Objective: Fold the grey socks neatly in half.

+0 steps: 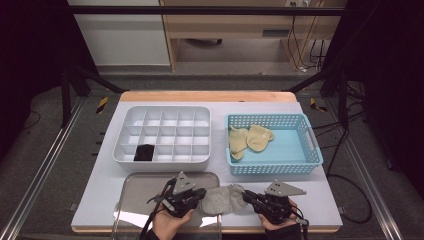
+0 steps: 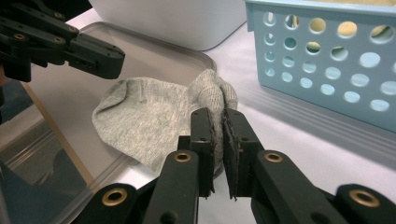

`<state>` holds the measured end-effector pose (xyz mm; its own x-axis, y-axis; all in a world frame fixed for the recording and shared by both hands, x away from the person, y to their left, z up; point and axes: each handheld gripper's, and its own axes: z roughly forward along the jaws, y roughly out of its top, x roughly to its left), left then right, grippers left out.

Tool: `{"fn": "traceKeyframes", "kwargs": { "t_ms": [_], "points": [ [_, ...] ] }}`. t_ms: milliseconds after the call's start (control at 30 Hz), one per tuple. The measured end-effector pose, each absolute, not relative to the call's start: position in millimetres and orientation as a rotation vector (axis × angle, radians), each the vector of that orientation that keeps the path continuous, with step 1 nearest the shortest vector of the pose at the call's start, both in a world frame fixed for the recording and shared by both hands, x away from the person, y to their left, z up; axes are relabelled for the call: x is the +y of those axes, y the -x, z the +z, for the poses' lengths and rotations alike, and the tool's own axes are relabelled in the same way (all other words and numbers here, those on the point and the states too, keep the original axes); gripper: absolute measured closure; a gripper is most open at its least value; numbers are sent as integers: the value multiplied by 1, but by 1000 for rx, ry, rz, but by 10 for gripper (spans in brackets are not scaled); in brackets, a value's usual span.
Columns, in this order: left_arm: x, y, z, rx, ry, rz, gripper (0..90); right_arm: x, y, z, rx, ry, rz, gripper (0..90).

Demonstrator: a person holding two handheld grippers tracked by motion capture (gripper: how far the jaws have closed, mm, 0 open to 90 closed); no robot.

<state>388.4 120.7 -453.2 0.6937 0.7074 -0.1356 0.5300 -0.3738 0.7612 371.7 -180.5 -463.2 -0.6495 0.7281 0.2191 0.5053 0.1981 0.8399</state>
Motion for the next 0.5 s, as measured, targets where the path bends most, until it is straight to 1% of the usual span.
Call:
{"fn": "traceKeyframes", "kwargs": {
  "t_ms": [167, 500],
  "points": [
    [126, -387, -466, 973, -2078, 239, 852, -175, -371, -460, 2262, -1156, 1425, 831],
    [127, -385, -470, 966, -2083, 226, 871, -153, -373, -451, 2319, -1078, 1453, 839]
  ]
}}
